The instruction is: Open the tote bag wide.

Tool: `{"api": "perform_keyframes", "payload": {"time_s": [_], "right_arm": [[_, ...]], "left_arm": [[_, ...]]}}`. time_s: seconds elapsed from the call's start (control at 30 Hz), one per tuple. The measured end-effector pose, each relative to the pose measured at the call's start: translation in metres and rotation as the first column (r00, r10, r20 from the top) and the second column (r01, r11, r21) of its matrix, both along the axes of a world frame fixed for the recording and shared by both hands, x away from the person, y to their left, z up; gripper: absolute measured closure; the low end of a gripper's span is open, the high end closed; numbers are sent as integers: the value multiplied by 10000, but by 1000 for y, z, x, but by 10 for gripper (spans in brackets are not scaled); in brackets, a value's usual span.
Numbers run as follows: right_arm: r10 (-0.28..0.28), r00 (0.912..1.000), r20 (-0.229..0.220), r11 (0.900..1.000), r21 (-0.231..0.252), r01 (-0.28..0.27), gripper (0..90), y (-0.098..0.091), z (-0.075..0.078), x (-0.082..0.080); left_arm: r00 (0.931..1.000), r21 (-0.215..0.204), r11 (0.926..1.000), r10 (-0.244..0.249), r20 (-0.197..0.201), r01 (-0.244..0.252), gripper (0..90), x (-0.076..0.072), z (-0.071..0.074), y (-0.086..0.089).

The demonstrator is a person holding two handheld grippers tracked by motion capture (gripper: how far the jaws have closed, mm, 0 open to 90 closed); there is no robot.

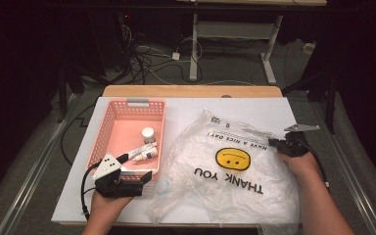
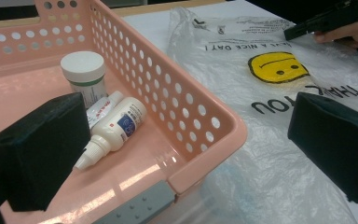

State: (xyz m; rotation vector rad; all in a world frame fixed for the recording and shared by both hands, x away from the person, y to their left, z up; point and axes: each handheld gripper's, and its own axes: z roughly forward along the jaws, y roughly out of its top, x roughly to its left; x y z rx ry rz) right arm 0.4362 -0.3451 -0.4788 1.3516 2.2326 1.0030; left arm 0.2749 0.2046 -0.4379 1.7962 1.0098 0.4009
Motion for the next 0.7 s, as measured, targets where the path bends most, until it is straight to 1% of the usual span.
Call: {"api": "perform_keyframes", "payload": {"time_s": [0.03,0.07,0.1,0.2,0.27,0.33,0.4,0.5,0.53,0.63,0.7], "right_arm": [[-174,9998,53,9996,242,172,900,-2,1,0],[-316,9994,119,9988,376,311,900,-4,3,-1],[-459,9985,310,9984,350,448,900,-6,6,0],[-845,9947,578,9957,425,821,900,-15,12,2],[-1182,9912,595,9922,471,1155,900,-20,14,4],[-1512,9861,683,9879,451,1483,900,-28,15,6],[-1924,9790,676,9803,584,1886,900,-37,14,7],[-2355,9695,676,9707,644,2313,900,-46,14,7],[-2506,9652,755,9671,657,2459,900,-50,14,6],[-2910,9532,818,9548,885,2838,900,-57,15,5],[-3052,9487,827,9499,972,2971,900,-60,16,5]], "left_arm": [[10000,0,10000,0,0,0,0,0,0,0],[10000,12,10000,-13,13,13,0,0,0,0],[10000,41,10000,-48,25,48,0,0,0,-1],[9998,77,9998,-196,81,195,0,1,1,-4],[9997,92,9997,-221,70,221,0,1,1,-4],[9996,50,9996,-264,64,264,0,2,1,-5],[9995,75,9995,-293,109,292,0,1,2,-6],[9996,58,9996,-273,109,273,0,0,2,-6],[9996,56,9996,-261,118,260,0,0,2,-5],[9997,7,9997,-233,108,233,0,1,2,-5],[9997,7,9997,-238,101,238,0,1,2,-5]]}}
